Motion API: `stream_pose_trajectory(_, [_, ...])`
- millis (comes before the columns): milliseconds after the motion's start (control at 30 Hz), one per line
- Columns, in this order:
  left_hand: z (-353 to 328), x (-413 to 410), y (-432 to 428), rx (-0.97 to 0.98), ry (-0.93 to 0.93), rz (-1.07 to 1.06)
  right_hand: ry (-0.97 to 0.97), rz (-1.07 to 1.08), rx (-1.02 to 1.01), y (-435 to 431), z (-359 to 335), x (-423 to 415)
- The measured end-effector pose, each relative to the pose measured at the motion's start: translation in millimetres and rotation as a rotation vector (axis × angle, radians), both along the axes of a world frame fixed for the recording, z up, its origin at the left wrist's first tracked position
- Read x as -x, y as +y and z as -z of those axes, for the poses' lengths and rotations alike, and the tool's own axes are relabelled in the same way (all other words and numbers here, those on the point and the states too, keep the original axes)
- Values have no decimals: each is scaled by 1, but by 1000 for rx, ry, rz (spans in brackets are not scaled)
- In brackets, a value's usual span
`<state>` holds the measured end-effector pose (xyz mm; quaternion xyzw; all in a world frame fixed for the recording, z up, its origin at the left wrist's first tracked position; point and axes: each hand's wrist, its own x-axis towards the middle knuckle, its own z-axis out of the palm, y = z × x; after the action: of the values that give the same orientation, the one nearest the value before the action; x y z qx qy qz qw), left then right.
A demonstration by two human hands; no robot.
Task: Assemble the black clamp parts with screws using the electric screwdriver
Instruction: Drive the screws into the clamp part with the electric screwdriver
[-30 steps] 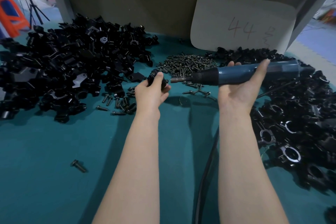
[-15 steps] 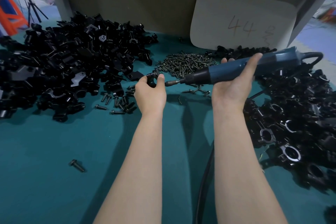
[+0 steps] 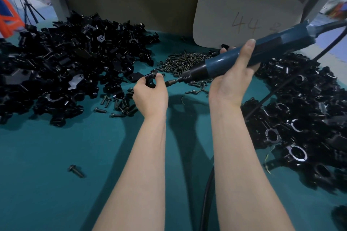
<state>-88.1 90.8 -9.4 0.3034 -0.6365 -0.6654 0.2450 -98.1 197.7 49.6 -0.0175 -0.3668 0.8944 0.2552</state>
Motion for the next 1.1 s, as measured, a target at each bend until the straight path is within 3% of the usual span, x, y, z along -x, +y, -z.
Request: stream_pose_trajectory(1100, [0,2,0,-167,105,-30,60,-7,-114,-16,-3,-8])
